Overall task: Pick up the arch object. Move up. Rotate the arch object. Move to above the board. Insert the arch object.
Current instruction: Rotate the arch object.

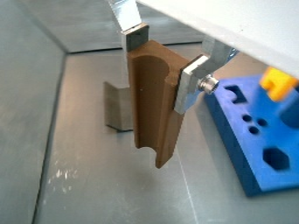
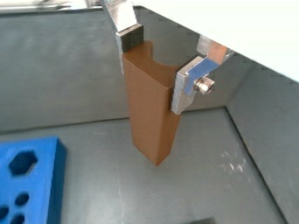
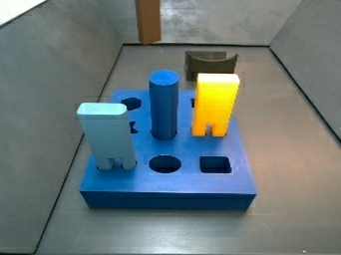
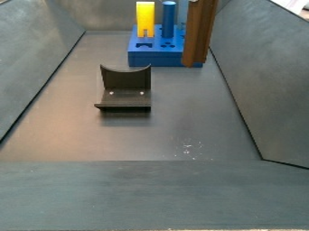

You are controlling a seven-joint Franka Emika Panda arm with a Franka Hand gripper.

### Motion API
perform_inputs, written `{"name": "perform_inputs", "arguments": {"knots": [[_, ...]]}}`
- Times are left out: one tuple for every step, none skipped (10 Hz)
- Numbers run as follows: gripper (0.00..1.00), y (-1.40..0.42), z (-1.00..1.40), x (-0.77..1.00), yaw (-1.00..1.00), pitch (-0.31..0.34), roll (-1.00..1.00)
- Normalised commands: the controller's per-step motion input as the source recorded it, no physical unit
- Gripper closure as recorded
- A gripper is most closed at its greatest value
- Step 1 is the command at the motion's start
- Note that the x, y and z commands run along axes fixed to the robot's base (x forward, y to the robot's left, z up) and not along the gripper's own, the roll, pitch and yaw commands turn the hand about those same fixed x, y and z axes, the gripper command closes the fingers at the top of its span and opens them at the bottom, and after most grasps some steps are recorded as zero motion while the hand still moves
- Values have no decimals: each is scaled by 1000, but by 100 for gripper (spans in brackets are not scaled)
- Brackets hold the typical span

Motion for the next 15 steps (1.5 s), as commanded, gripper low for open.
{"name": "perform_inputs", "arguments": {"knots": [[100,5,4,3,-1000,47,-5],[100,6,5,4,-1000,50,-6],[100,7,6,5,-1000,60,-7],[100,7,7,6,-1000,68,-8],[100,8,7,7,-1000,81,-9],[100,8,8,8,-1000,99,-11],[100,8,10,10,-721,101,-11],[100,9,11,12,-493,99,-11],[100,9,12,14,-324,98,-11],[100,9,13,14,-216,97,-11],[100,0,-1000,0,-133,96,-11],[100,1,-1000,10,-99,81,-8],[100,5,-1000,30,-80,42,1],[100,7,-1000,25,-65,8,11],[100,8,-1000,19,-58,-16,18]]}}
